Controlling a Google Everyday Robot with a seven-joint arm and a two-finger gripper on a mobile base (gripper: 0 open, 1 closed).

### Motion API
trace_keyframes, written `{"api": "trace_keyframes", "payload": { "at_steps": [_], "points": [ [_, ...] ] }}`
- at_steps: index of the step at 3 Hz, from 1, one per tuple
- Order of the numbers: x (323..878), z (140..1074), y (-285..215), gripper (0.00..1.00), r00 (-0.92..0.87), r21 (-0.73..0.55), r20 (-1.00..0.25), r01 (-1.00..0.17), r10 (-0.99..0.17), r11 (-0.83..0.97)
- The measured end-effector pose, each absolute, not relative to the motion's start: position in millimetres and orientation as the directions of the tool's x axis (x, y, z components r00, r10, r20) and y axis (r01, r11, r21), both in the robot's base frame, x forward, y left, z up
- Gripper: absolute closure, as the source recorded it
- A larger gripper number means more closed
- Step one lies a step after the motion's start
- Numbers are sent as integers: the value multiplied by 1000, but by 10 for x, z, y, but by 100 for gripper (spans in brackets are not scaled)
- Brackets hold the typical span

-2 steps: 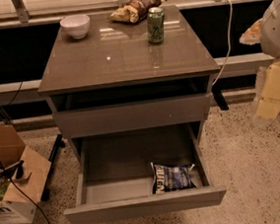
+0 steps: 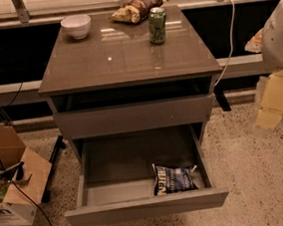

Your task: Pick blue chip bag from middle drawer and place on counter

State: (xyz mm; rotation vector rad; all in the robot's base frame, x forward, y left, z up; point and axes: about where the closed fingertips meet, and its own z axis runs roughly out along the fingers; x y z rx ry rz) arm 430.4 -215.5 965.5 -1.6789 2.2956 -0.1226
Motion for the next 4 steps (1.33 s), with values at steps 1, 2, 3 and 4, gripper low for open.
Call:
{"api": "trace_keyframes", "payload": {
  "at_steps": [1,2,3,4],
  "points": [
    [4304,9332,-2054,0,-362,-166,-223,-901,-905,401],
    [4420,8942,-1887,0,-423,-94,-259,-883,-868,459],
    [4661,8487,-1710,0,-458,-28,-282,-874,-843,485],
    [4661,8487,-1710,0,-458,-28,-282,-874,-843,485]
  ]
}}
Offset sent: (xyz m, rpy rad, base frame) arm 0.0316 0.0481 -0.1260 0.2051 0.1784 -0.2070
